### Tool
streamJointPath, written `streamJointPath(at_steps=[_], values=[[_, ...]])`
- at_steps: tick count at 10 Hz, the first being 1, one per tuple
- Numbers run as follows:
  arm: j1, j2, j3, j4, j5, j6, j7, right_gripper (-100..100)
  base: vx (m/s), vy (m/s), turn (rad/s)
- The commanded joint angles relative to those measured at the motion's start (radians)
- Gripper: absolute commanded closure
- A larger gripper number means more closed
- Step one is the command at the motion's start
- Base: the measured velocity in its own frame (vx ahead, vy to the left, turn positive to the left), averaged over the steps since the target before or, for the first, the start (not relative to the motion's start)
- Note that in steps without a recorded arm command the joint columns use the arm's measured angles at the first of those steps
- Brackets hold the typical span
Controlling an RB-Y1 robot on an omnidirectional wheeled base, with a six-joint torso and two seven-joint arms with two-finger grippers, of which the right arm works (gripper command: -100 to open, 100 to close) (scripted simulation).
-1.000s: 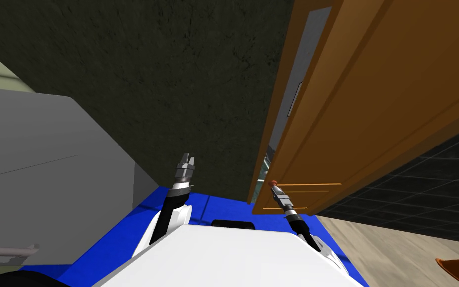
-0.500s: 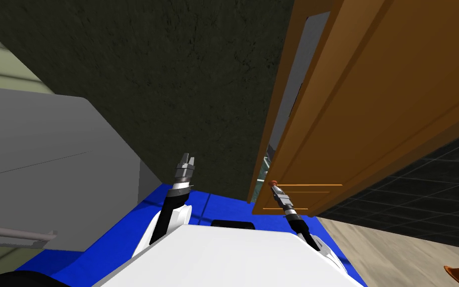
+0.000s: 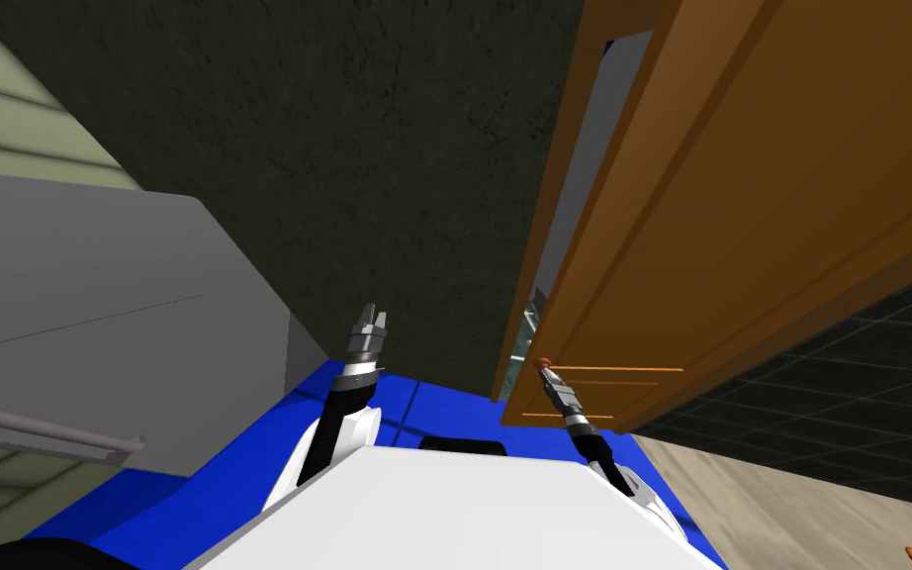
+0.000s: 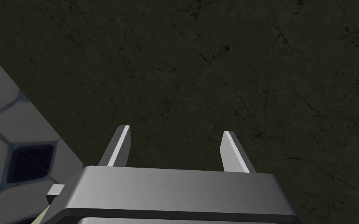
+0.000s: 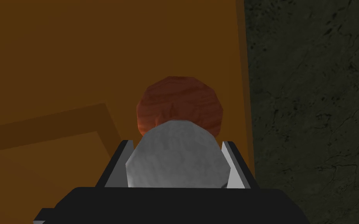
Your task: Pull the door open
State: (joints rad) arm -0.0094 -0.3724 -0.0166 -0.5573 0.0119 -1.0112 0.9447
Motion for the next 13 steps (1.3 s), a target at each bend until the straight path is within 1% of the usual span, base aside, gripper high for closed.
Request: streamJointPath(at_steps=[1,4,5,8,9,11,12,13], values=[[0.000,0.002,0.002,-0.002,-0.010,0.002,-0.044,100,-0.059,-0.027,0.056],[-0.002,0.004,0.007,-0.005,-0.031,0.008,-0.125,100,-0.046,-0.036,0.069],[-0.002,0.004,0.007,-0.005,-0.031,0.008,-0.132,100,-0.038,-0.014,0.029],[-0.004,0.006,0.012,-0.007,-0.054,0.013,-0.219,100,-0.043,-0.021,0.060],[-0.004,0.006,0.012,-0.007,-0.054,0.013,-0.227,100,-0.037,-0.023,0.034],[-0.006,0.008,0.016,-0.010,-0.071,0.018,-0.289,100,-0.042,-0.026,0.063],[-0.006,0.008,0.016,-0.010,-0.071,0.018,-0.301,100,-0.031,-0.025,0.040],[-0.007,0.009,0.018,-0.011,-0.080,0.020,-0.337,100,-0.029,-0.021,0.052]])
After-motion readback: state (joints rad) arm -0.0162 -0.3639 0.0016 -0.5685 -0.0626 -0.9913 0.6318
